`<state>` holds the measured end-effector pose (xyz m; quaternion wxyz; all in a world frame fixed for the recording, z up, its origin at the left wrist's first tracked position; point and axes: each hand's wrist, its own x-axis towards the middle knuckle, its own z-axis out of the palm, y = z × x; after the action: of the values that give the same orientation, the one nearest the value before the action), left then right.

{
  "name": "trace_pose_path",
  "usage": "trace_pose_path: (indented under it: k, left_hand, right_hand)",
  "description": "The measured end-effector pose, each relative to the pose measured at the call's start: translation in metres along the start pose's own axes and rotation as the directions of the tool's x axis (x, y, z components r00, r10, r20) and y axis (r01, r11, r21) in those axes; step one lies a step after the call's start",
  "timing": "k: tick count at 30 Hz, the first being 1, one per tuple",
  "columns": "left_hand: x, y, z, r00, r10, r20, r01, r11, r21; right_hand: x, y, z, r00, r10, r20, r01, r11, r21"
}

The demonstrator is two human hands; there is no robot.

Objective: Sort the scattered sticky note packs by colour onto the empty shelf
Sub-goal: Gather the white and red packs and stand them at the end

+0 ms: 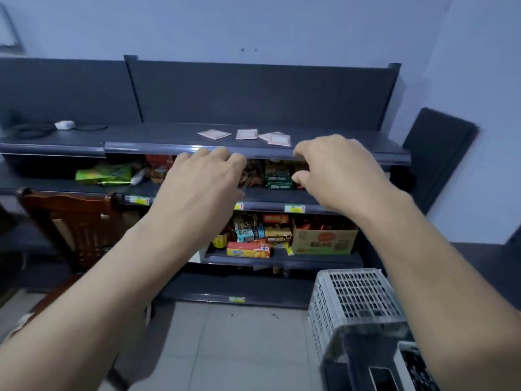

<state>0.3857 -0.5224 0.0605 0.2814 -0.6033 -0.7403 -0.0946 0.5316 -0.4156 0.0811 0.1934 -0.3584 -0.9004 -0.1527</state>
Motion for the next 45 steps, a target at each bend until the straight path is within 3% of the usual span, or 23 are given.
trace_pose_path:
  k: [10, 17, 23, 30, 38, 45]
  left_hand:
    - [0.156, 0.0, 0.1, 0.997, -0.067, 0.036, 0.063, 0.994, 0.087]
    - [0.218, -0.035, 0.165, 0.981, -0.167, 0.096, 0.159, 0.983, 0.088]
    - [0.275, -0.061, 0.224, 0.966, -0.196, 0.167, 0.198, 0.98, 0.007]
    - [0.357, -0.107, 0.315, 0.964, -0.146, 0.221, 0.165, 0.984, -0.068]
    - [0.439, -0.146, 0.409, 0.899, -0.116, 0.423, 0.181, 0.976, -0.118]
    - [0.479, -0.15, 0.458, 0.748, -0.292, 0.596, 0.441, 0.889, -0.119]
  right_hand:
    - [0.14, 0.08, 0.078, 0.999, 0.026, 0.044, -0.029, 0.996, 0.08]
    - [0.217, 0.106, 0.137, 0.991, 0.028, 0.129, -0.043, 0.992, 0.117]
    - [0.278, 0.117, 0.187, 0.978, 0.059, 0.199, -0.084, 0.989, 0.121]
    - [0.359, 0.131, 0.244, 0.942, 0.197, 0.272, -0.221, 0.974, 0.059]
    - [0.44, 0.148, 0.322, 0.811, 0.351, 0.468, -0.438, 0.894, 0.09]
    - [0.47, 0.158, 0.371, 0.633, 0.332, 0.7, -0.488, 0.872, 0.027]
